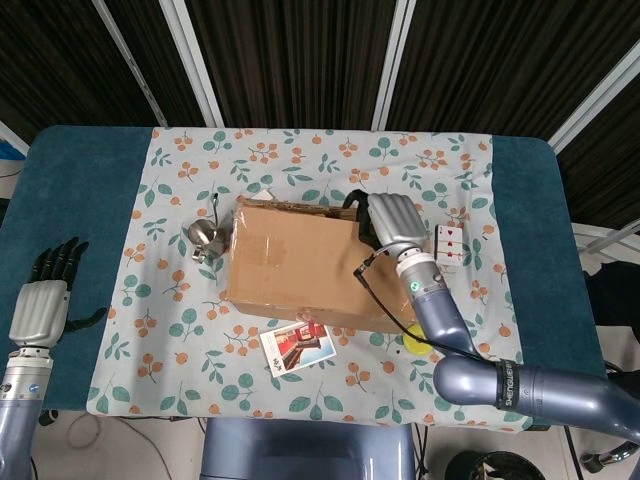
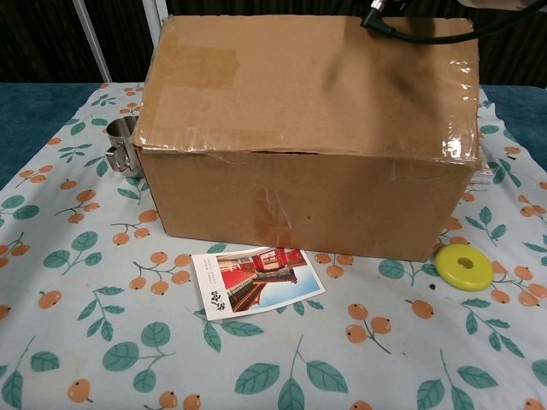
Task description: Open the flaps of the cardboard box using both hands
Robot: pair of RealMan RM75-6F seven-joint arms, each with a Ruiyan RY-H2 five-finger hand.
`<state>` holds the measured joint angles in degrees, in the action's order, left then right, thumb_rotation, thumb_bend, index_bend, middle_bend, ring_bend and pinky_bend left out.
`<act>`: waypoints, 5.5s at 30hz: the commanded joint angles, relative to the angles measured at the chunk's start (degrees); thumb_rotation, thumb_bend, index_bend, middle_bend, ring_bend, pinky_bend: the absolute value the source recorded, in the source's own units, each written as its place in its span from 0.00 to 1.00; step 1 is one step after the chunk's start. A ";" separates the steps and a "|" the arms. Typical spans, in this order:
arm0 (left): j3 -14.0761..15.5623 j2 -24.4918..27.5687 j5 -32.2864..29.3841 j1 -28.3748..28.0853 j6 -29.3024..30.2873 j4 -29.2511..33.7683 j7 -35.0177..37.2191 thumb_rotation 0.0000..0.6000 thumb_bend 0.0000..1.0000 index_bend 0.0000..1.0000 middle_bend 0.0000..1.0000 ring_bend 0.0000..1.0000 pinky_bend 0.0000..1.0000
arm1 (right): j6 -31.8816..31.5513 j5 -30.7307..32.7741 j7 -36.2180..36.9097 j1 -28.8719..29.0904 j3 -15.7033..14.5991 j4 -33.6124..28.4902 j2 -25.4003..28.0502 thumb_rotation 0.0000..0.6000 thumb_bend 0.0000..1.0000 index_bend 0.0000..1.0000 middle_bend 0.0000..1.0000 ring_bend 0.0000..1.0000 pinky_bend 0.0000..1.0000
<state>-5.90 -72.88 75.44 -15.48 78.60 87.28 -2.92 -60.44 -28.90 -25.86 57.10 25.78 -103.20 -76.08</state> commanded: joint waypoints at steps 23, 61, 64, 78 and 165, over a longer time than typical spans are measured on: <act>-1.21 -0.58 -0.36 0.22 -0.51 -1.35 -0.32 1.00 0.14 0.00 0.00 0.00 0.00 | 1.94 23.14 4.96 5.01 9.10 -19.11 10.61 1.00 1.00 0.33 0.56 0.68 0.60; -1.69 -0.93 0.30 0.53 -0.82 -1.83 -0.35 1.00 0.14 0.00 0.00 0.00 0.00 | 15.72 29.83 18.67 7.17 8.74 -31.79 24.14 1.00 1.00 0.30 0.56 0.68 0.60; -1.70 -0.91 0.28 0.55 -0.89 -1.84 -0.40 1.00 0.14 0.00 0.00 0.00 0.00 | 16.79 29.15 19.72 7.01 8.03 -31.79 24.73 1.00 1.00 0.30 0.55 0.68 0.60; -1.47 -0.90 0.57 0.55 -1.14 -1.87 -1.42 1.00 0.14 0.00 0.00 0.00 0.00 | -2.29 5.85 13.28 -1.67 -4.45 -31.79 21.74 1.00 0.51 0.21 0.28 0.40 0.39; -4.76 3.55 10.66 -55.92 -55.26 4.82 -13.67 1.00 0.83 0.43 0.62 0.44 0.44 | -25.18 -37.51 27.03 -43.50 -14.98 14.45 2.92 1.00 0.45 0.02 0.00 0.00 0.24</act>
<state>-10.68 -69.36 86.09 -71.36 23.32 92.07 -16.62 -85.64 -66.33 1.10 13.65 10.74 -88.75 -73.14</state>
